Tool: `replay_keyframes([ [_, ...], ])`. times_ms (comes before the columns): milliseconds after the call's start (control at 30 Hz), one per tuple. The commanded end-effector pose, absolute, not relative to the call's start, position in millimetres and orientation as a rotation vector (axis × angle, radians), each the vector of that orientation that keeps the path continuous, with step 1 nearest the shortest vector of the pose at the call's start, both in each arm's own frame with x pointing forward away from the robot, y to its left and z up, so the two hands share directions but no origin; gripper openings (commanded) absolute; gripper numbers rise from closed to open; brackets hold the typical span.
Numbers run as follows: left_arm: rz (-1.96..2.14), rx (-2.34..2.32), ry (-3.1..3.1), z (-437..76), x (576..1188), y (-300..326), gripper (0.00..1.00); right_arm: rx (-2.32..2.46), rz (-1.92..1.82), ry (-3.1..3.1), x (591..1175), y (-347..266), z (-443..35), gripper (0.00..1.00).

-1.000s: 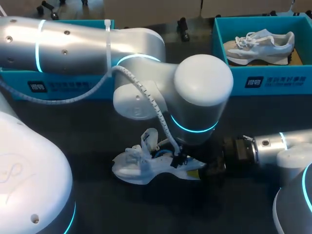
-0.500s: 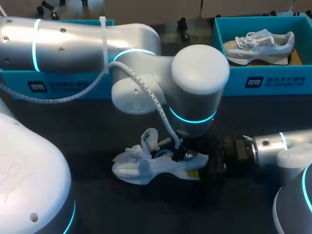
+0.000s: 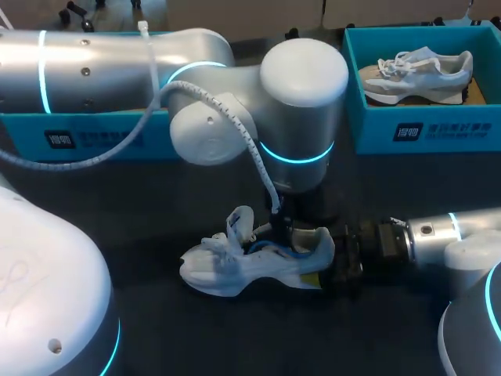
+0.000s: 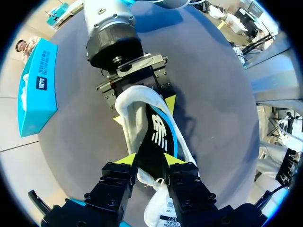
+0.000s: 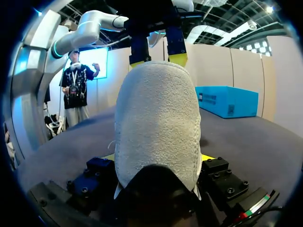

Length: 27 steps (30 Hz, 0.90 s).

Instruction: Take the shoe out of the shoebox, open the shoe tongue, remove and reinsert the insole, then place the shoe into the shoebox

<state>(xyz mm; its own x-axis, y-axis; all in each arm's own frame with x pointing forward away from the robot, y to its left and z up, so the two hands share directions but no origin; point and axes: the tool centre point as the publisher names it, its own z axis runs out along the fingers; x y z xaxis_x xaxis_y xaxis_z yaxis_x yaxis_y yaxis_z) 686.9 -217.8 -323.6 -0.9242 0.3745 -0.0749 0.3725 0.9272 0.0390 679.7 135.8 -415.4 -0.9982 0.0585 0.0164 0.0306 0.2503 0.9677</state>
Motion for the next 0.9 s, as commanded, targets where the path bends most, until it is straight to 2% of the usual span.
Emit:
replay_keyframes([
  [33, 0.02, 0.592, 3.008, -326.4, 686.4, -211.6, 0.35, 0.087, 1.903, 2.471, 679.3, 136.3, -414.1, 0.0],
  [900, 0.002, 0.626, 2.972, -324.5, 668.5, -202.9, 0.36, 0.087, 1.903, 2.471, 679.3, 136.3, -414.1, 0.0],
])
